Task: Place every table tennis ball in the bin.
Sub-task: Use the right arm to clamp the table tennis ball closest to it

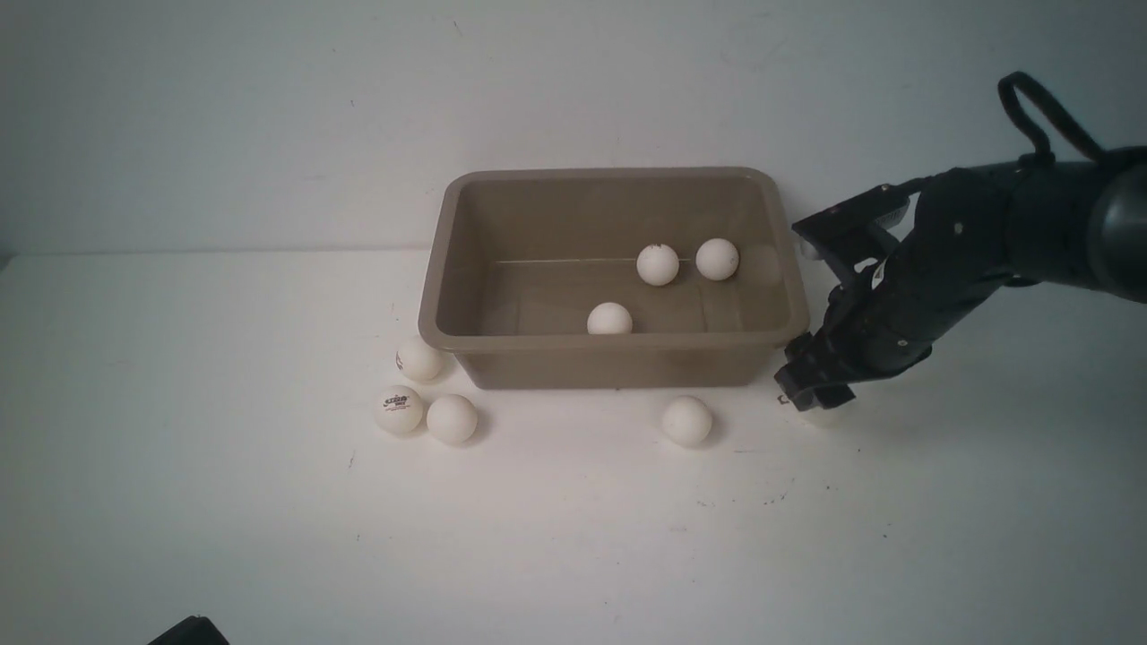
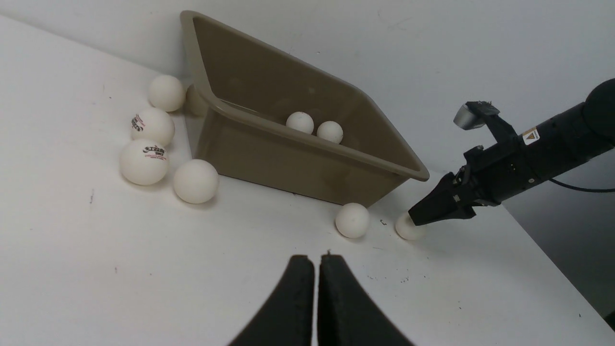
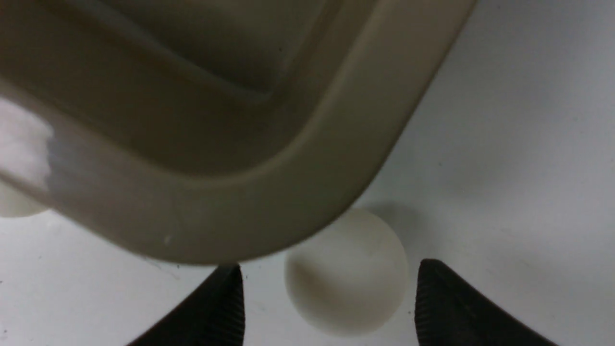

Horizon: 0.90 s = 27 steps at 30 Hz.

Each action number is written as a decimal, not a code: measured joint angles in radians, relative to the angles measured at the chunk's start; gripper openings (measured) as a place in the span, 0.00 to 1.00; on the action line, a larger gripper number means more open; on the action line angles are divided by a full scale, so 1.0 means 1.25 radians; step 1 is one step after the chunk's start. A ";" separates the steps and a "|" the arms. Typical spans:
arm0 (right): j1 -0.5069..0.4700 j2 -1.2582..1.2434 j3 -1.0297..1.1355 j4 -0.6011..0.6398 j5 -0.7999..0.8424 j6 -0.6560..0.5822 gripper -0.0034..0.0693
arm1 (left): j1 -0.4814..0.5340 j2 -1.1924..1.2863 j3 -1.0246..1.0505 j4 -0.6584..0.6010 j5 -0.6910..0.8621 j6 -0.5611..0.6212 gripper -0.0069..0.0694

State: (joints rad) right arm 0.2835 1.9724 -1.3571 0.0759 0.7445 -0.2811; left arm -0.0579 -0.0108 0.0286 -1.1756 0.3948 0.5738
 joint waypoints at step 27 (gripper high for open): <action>0.016 -0.150 -0.045 -0.040 -0.029 -0.027 0.55 | 0.000 0.000 0.000 0.000 0.000 0.001 0.09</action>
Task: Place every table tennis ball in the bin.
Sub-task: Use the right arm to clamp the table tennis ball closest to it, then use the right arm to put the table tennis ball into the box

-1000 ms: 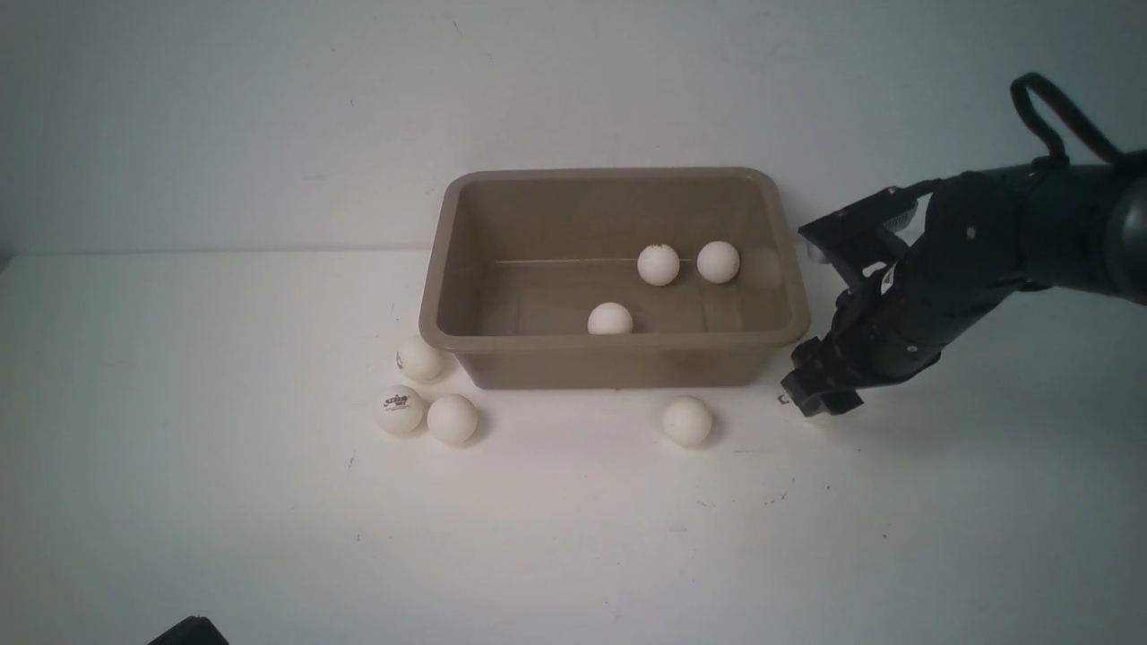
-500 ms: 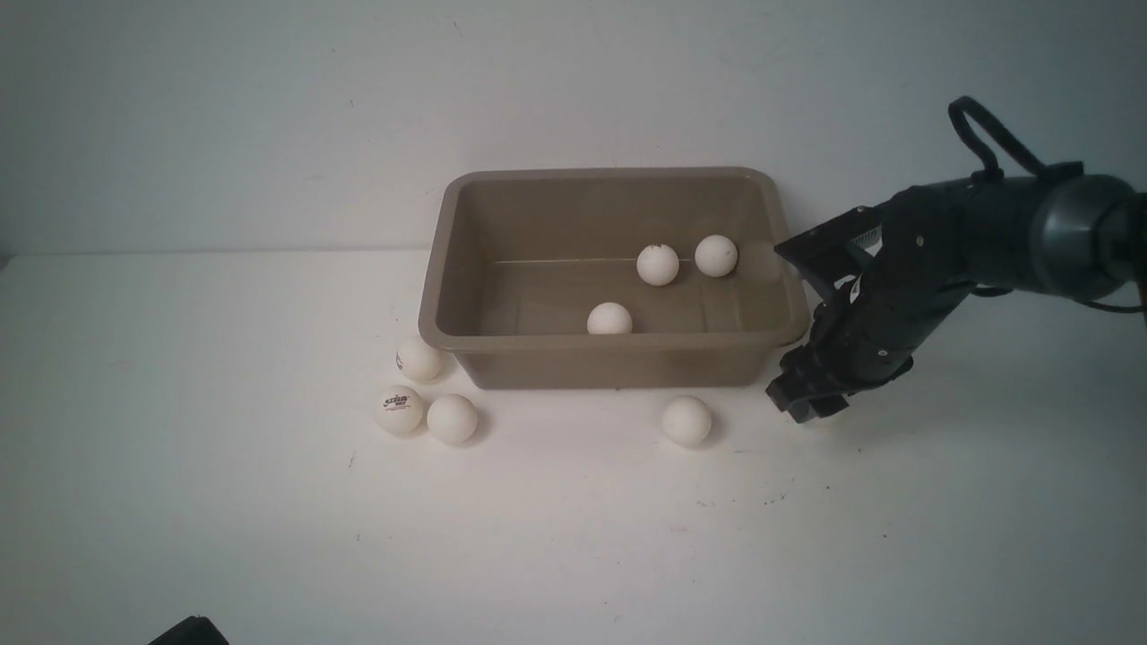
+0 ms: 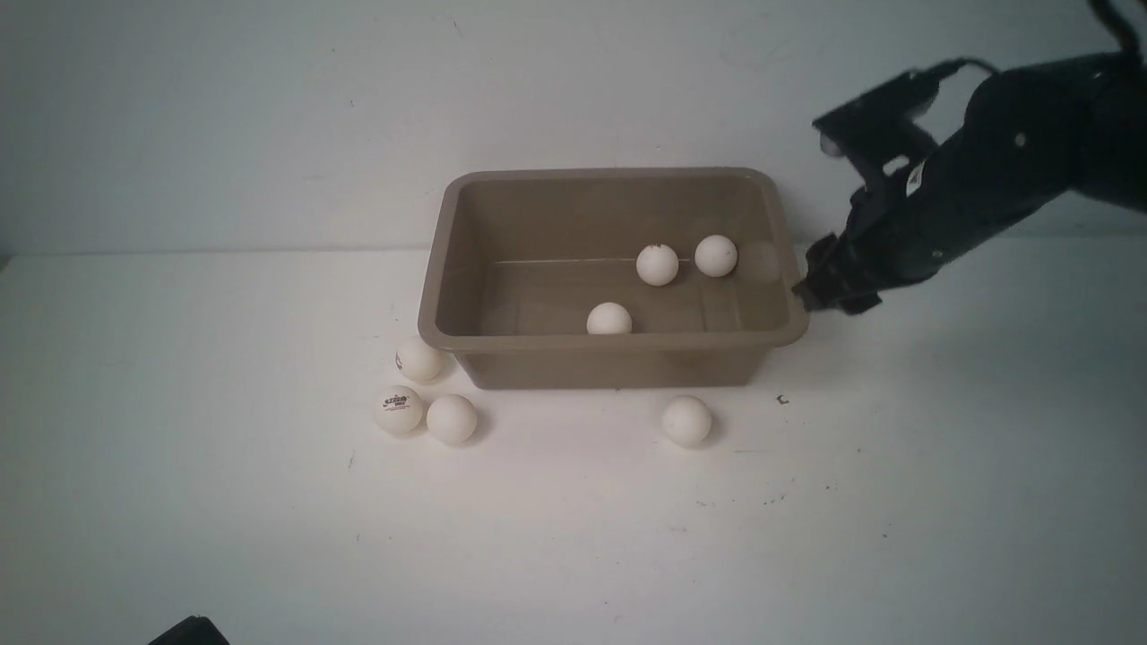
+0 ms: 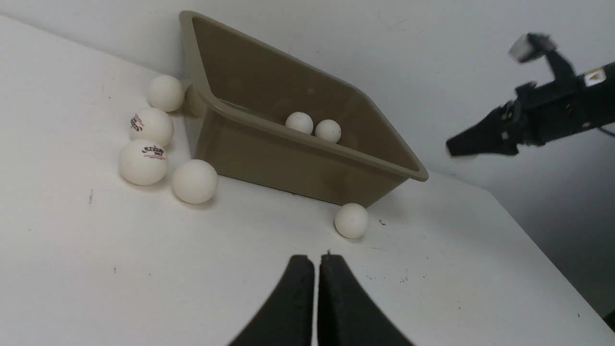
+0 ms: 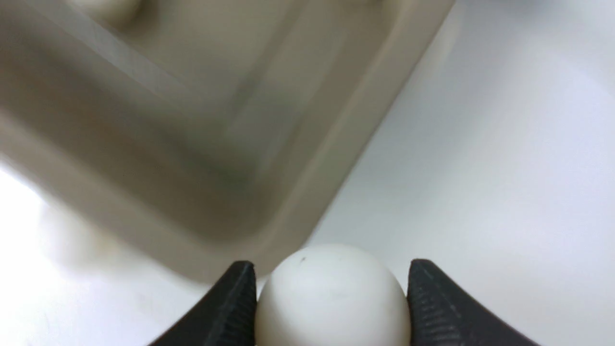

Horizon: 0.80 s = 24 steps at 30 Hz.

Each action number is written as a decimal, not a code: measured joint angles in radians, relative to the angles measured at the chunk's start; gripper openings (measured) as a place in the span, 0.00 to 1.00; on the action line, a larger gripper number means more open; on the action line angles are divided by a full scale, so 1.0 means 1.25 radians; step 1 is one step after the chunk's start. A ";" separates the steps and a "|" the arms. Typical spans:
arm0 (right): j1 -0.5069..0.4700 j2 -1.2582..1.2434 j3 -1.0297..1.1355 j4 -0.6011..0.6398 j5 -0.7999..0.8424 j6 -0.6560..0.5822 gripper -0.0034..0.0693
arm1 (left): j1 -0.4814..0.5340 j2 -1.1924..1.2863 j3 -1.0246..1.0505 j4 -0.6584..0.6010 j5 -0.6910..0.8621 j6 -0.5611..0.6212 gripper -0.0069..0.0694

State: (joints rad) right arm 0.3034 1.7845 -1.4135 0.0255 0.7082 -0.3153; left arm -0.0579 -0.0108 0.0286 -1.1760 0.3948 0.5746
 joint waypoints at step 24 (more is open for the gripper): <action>0.095 0.112 -0.003 0.005 -0.170 -0.050 0.61 | 0.000 0.000 0.000 0.000 0.000 0.003 0.09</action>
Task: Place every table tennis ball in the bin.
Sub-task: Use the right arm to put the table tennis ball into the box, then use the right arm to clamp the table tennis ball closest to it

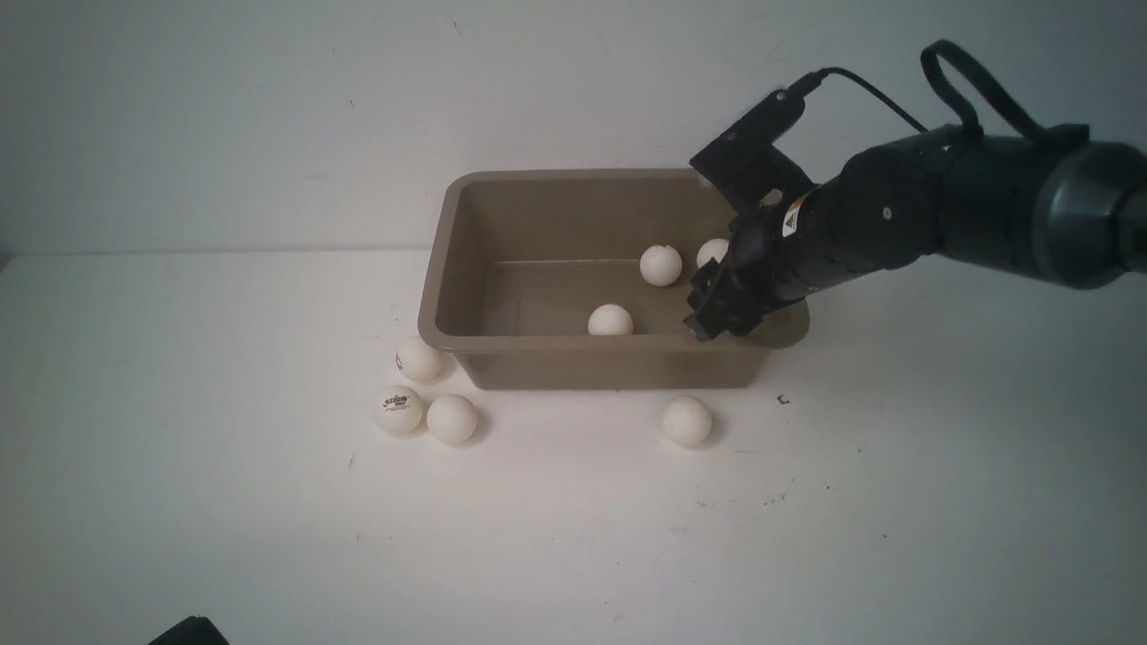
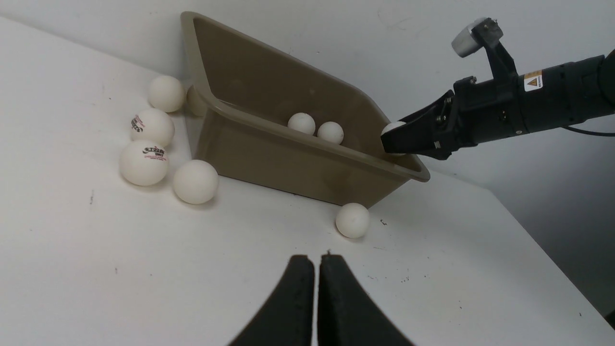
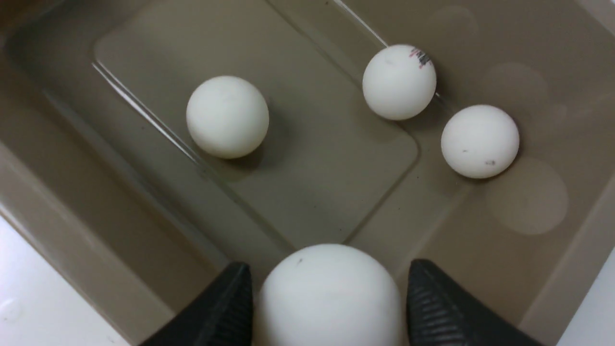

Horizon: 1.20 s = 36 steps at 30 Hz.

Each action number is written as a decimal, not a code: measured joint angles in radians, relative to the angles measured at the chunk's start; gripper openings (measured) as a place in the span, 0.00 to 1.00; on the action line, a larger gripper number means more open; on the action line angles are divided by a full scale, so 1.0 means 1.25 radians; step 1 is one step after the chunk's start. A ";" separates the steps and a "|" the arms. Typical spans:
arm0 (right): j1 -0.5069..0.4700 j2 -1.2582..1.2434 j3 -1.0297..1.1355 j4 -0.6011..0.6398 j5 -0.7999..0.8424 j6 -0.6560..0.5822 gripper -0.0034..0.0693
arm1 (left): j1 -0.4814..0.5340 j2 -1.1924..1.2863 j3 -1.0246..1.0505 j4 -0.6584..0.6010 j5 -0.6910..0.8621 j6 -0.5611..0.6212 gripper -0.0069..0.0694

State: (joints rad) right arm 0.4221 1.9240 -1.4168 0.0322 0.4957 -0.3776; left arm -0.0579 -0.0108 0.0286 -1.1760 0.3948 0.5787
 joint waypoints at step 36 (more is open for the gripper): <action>-0.399 0.139 -0.104 0.825 0.204 -1.095 0.59 | 0.000 0.000 0.000 -0.041 -0.012 0.087 0.09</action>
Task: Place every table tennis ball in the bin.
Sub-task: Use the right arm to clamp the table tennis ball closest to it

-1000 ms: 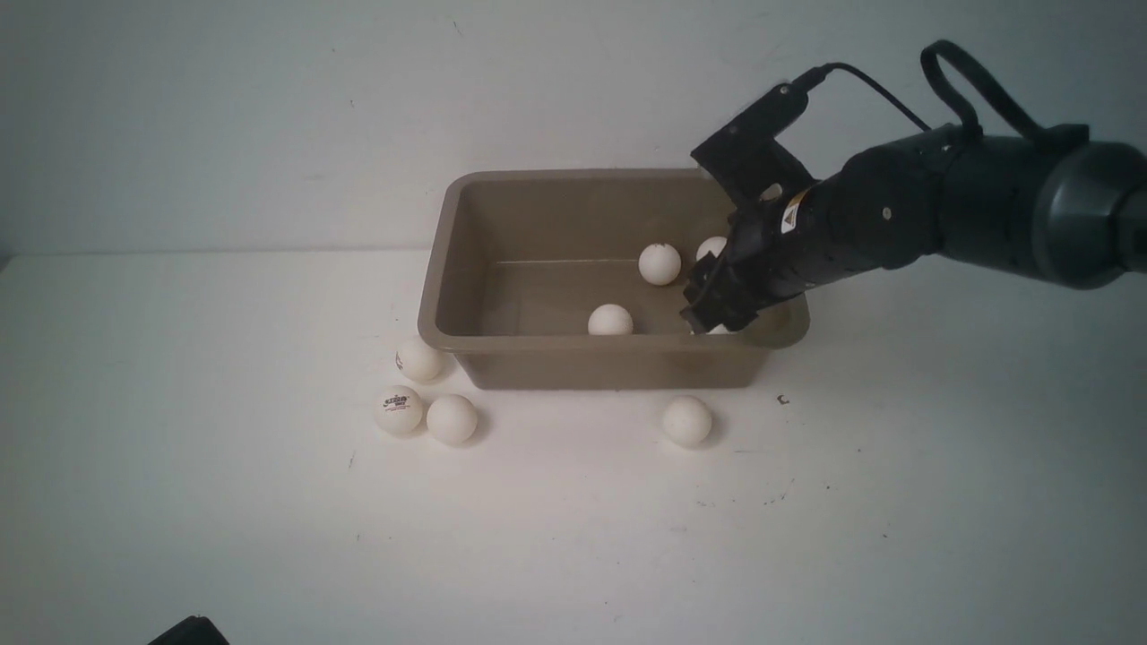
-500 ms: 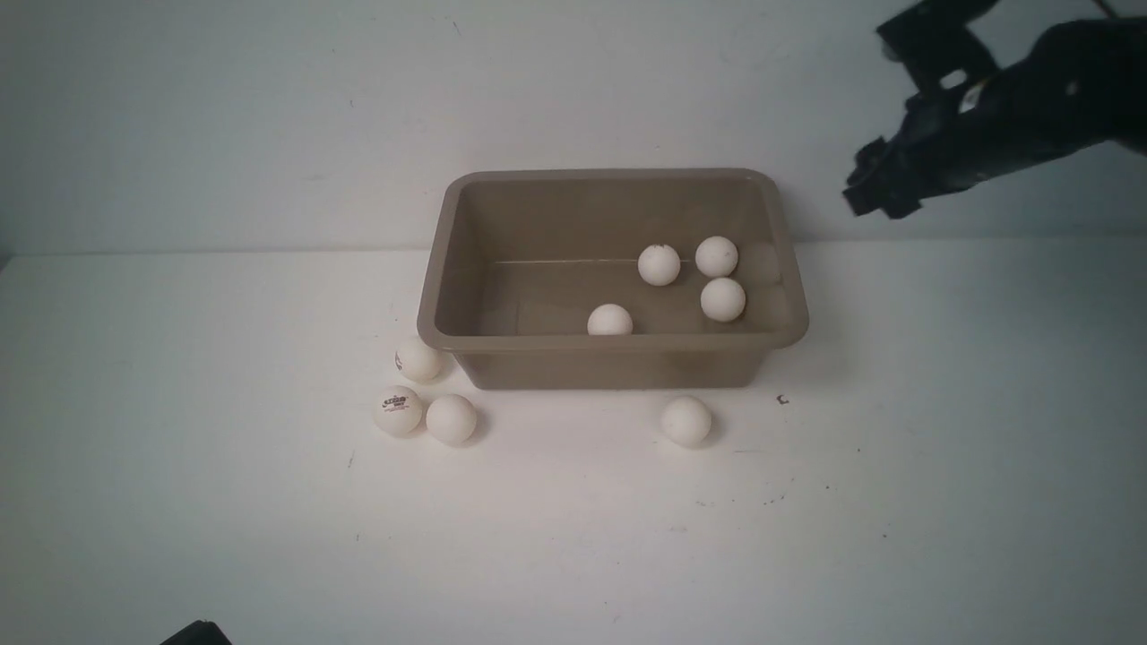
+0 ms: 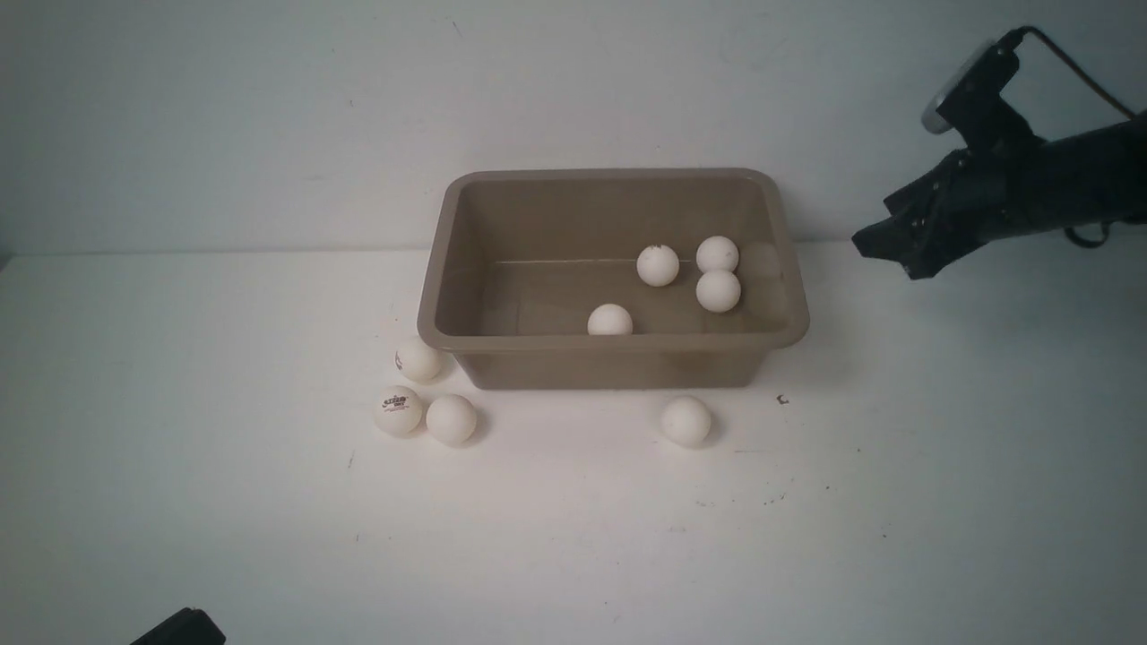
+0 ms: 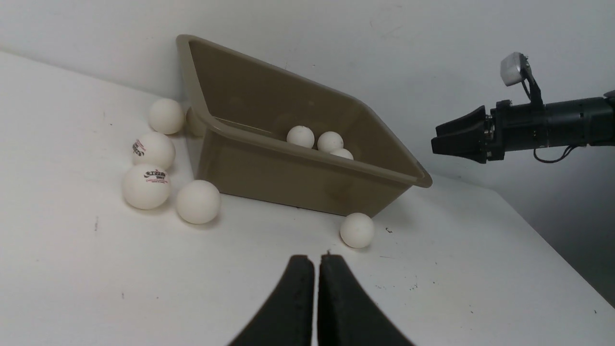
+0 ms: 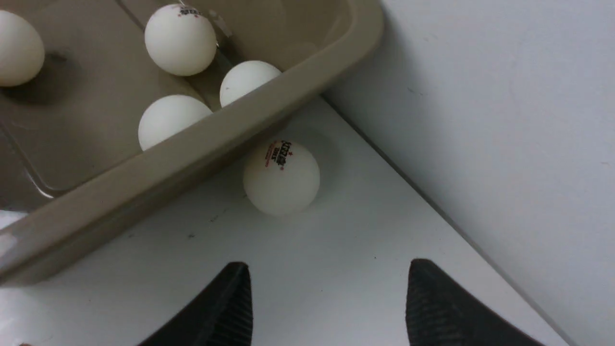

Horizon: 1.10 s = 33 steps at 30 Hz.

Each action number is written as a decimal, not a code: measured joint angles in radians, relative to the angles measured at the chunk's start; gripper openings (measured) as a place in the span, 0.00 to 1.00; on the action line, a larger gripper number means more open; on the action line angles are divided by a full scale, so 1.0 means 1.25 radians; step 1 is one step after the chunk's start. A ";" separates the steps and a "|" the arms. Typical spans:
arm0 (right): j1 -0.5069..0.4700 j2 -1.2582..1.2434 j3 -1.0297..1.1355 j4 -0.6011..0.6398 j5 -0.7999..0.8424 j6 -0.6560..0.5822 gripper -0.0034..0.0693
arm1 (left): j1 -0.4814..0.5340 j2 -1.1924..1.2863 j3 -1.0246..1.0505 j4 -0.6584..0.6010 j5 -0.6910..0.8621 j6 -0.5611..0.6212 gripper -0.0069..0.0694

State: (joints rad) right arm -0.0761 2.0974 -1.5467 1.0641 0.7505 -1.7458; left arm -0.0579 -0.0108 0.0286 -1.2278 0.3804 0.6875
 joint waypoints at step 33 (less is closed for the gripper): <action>0.069 0.160 -0.004 0.247 -0.074 -0.340 0.58 | 0.000 0.000 0.000 -0.027 0.006 0.042 0.09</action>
State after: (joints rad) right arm 0.0105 2.2976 -1.5518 1.3732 0.6575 -2.1707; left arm -0.0579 -0.0108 0.0286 -1.2612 0.3874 0.7394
